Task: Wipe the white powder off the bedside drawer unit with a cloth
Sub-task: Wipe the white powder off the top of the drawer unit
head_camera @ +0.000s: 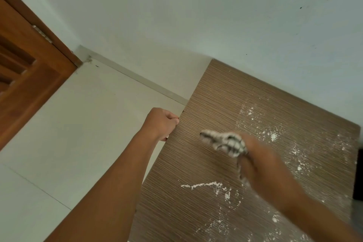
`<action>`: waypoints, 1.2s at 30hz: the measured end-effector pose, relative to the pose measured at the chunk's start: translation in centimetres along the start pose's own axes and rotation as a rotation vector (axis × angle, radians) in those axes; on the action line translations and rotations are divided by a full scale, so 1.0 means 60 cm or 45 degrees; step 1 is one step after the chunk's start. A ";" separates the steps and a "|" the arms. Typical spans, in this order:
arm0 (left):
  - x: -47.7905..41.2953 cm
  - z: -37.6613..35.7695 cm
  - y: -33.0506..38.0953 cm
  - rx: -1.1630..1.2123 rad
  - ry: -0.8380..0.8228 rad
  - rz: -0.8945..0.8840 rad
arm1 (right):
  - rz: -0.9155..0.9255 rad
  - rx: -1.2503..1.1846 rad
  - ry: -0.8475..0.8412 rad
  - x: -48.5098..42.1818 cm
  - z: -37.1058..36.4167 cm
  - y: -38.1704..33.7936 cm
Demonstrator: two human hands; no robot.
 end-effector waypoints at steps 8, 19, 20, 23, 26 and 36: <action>0.005 -0.003 0.064 -0.323 0.133 -0.288 | -0.020 0.485 0.273 -0.141 0.169 0.068; 0.000 -0.067 0.116 -0.706 0.066 -0.288 | 0.006 0.860 0.202 -0.255 0.143 0.186; -0.002 -0.067 0.116 -0.705 0.062 -0.280 | -0.013 0.804 0.153 -0.253 0.133 0.203; -0.006 -0.070 0.113 -0.677 0.037 -0.265 | -0.044 0.596 0.182 -0.239 0.114 0.230; -0.010 -0.069 0.110 -0.655 0.022 -0.252 | -0.078 0.521 0.247 -0.206 0.094 0.220; -0.017 -0.069 0.107 -0.633 0.023 -0.219 | -0.022 0.400 0.055 0.017 -0.082 0.125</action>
Point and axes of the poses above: each hand's wrist, its own x-axis away from the middle knuckle, its own z-axis out of the back of the hand, y = z × x, the point moved 7 cm from there along -x, towards the middle knuckle, and after that the axes turned 1 degree about -z, right-handed, at the moved point
